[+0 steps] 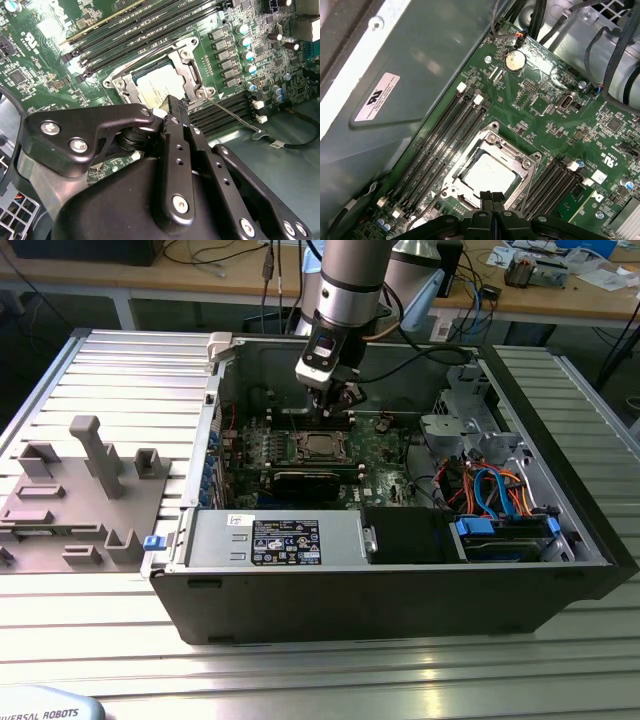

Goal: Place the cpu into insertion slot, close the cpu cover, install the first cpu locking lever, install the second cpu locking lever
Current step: 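Install the first cpu locking lever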

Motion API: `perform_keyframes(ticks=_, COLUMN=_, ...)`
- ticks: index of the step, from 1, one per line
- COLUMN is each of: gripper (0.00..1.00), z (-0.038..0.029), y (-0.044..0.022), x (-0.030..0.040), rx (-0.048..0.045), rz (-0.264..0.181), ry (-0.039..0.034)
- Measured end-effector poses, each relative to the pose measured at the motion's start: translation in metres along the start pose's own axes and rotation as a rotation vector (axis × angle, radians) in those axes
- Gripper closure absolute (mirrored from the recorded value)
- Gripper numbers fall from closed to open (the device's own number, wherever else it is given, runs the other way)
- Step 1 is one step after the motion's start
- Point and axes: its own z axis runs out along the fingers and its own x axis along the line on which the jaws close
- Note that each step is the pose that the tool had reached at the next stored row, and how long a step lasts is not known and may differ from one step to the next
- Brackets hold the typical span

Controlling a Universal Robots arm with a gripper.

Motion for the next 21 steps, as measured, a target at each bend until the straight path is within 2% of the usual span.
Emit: perform_keyframes(ticks=21, gripper=0.89, z=0.0, y=0.0, x=0.0, rx=0.0033, rz=-0.076, ry=-0.0049)
